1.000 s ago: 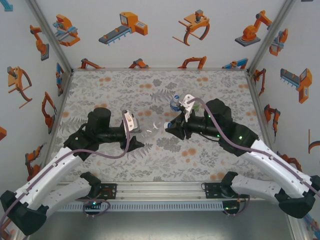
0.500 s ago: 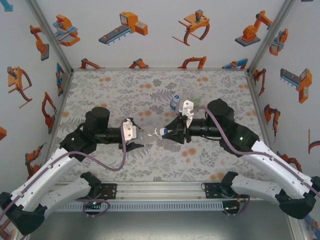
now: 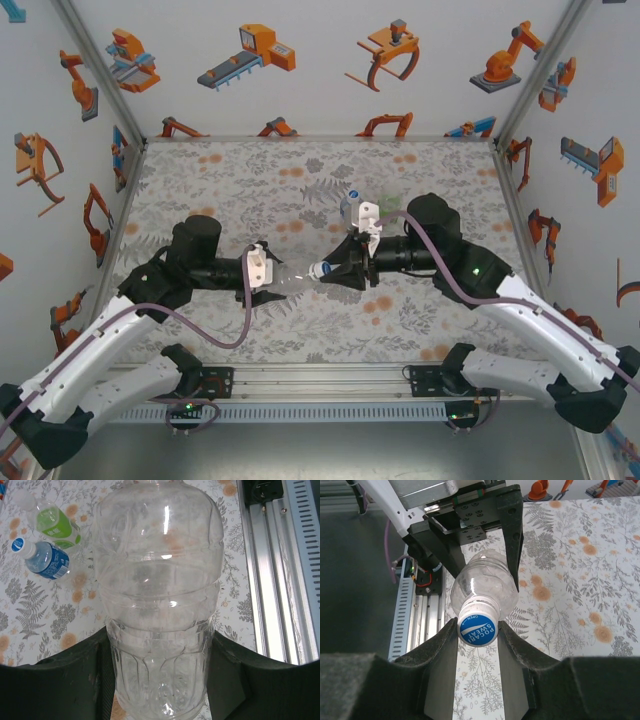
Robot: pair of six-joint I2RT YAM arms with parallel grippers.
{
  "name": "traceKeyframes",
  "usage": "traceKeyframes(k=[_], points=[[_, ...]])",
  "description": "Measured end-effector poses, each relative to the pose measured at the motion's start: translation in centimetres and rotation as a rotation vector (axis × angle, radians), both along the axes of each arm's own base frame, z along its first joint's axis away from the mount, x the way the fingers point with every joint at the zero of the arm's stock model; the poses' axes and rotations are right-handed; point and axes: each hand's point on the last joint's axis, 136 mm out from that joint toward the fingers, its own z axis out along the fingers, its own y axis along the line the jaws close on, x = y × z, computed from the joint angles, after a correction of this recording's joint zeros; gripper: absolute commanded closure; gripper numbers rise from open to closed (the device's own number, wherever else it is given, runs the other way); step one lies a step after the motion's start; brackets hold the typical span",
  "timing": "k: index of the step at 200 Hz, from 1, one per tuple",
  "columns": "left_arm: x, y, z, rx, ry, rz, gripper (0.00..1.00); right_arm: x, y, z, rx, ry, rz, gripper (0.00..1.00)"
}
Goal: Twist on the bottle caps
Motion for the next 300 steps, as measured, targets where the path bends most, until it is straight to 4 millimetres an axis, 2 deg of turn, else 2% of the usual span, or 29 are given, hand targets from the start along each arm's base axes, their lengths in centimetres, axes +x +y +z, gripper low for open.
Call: traceKeyframes(k=[31,99,157,207,228,259,300], points=[[-0.3,0.0,0.4,-0.005,-0.005,-0.017,1.00,-0.6,0.1,0.4,0.003,-0.028,0.050,0.74],[-1.0,-0.6,0.1,-0.022,0.059,-0.058,1.00,-1.8,-0.2,0.3,0.003,-0.169,0.138,0.86],[-1.5,-1.4,0.7,-0.067,0.109,-0.108,1.00,-2.6,-1.1,1.0,0.040,-0.293,0.156,0.94],[-1.5,-1.5,0.7,-0.070,0.124,-0.110,1.00,-2.5,-1.2,1.0,0.041,-0.298,0.143,1.00],[-1.0,-1.5,0.6,-0.065,0.121,-0.077,1.00,-1.5,-1.0,0.8,0.033,-0.233,0.083,1.00],[0.4,-1.3,-0.4,-0.051,0.123,0.013,1.00,1.1,-0.6,-0.3,0.045,-0.050,-0.090,1.00],[2.6,-1.0,-2.0,-0.019,0.131,0.151,1.00,5.8,-1.1,-2.7,0.110,0.380,-0.422,1.00]])
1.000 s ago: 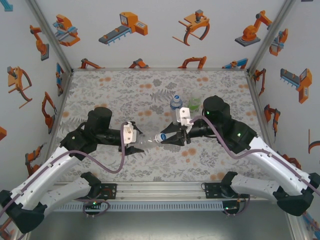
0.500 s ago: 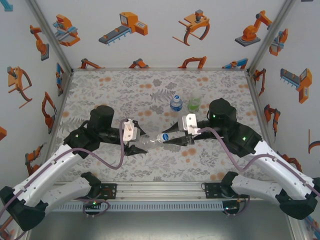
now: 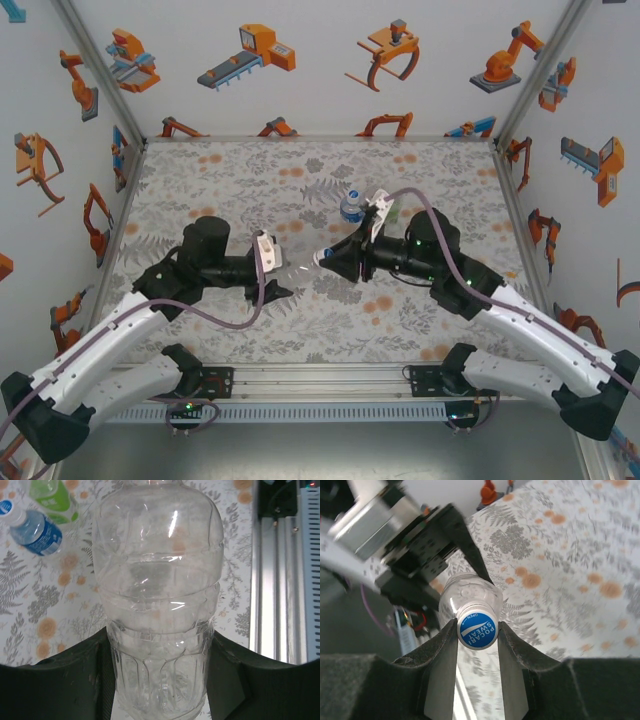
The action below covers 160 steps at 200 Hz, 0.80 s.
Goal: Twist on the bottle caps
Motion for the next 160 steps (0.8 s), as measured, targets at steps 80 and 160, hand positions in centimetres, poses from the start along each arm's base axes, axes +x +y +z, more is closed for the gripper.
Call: traceKeyframes(k=[80,160], points=[[2.3,-0.2,-1.1,0.041,-0.003,0.096,1.00,4.3,-1.5,-3.7,0.161,0.658,-0.401,1.00],[1.6,-1.6,0.5,-0.030,-0.027,0.017,1.00,3.9,-1.7,-3.2,0.065,0.566,-0.380,0.28]])
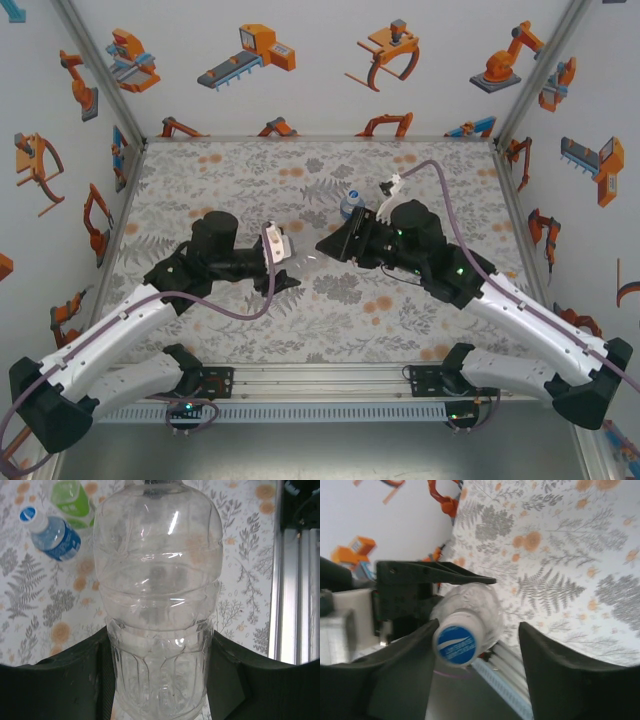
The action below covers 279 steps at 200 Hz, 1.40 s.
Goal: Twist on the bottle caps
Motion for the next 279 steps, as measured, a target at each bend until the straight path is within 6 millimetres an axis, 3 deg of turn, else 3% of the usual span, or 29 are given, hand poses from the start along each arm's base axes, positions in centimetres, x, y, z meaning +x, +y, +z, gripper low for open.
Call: traceKeyframes(k=[14,55,101,135,169,200,255,279], points=[[-0.4,-0.2,0.3,-0.015,0.002,-0.025,1.00,-0.1,0.0,1.0,-0.030,-0.071,0.031,0.24],[-1.4,-0.6,0.5,-0.032,0.021,-0.086,1.00,-1.1,-0.6,4.7,-0.108,-0.345,0.144,0.26],[-3.0,-0.7,0.4,-0.039,0.048,-0.171,1.00,-5.5,-0.6,7.3,-0.183,-0.729,0.425,0.34],[-4.3,-0.6,0.0,-0.033,0.070,-0.231,1.00,-9.3,0.1,6.1,-0.241,-0.957,0.721,0.44],[-5.0,-0.3,0.0,-0.029,0.071,-0.252,1.00,-11.3,0.5,4.6,-0.280,-1.079,0.930,0.50],[-5.5,-0.1,0.2,-0.031,0.068,-0.266,1.00,-11.9,0.5,4.3,-0.282,-1.144,0.985,0.57],[-5.7,0.0,0.0,-0.023,0.074,-0.272,1.00,-12.4,0.7,4.8,-0.253,-1.194,1.003,0.57],[-5.8,0.0,0.0,-0.022,0.074,-0.273,1.00,-12.5,0.8,5.1,-0.240,-1.208,1.004,0.61]])
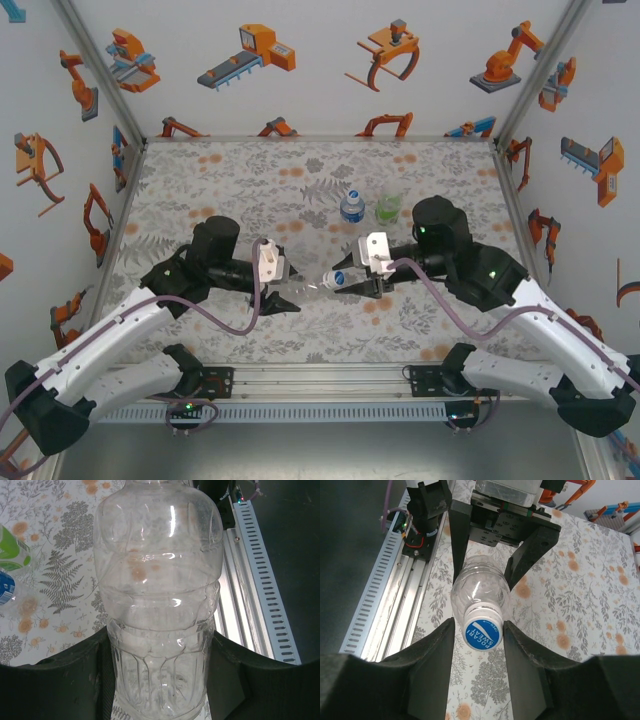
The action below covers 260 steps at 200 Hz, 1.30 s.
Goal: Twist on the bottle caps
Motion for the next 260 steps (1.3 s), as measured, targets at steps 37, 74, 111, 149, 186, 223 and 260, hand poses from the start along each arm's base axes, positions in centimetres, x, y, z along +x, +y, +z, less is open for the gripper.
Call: traceKeyframes(k=[37,74,111,149,186,223,260], points=[[-0.1,0.1,-0.3,0.010,0.004,-0.002,1.00,0.3,0.3,-0.1,0.000,0.005,0.000,0.73],[-0.2,0.2,-0.7,0.026,0.014,-0.003,1.00,0.5,0.6,-0.5,-0.007,0.073,-0.022,0.85],[-0.1,0.4,-1.7,0.067,0.029,0.008,1.00,1.8,1.0,-1.6,-0.009,0.286,-0.136,1.00],[1.3,0.5,-2.4,0.102,0.005,0.073,1.00,5.7,0.7,-3.2,0.010,0.689,-0.478,1.00],[3.0,0.6,-3.2,0.124,-0.030,0.155,1.00,9.0,-0.7,-5.8,0.089,1.142,-0.835,1.00],[3.9,0.8,-4.2,0.153,-0.034,0.202,1.00,10.5,-1.3,-7.8,0.171,1.385,-0.996,0.87],[4.4,0.6,-3.8,0.139,-0.048,0.227,1.00,11.3,-1.6,-7.4,0.219,1.391,-1.035,0.51]])
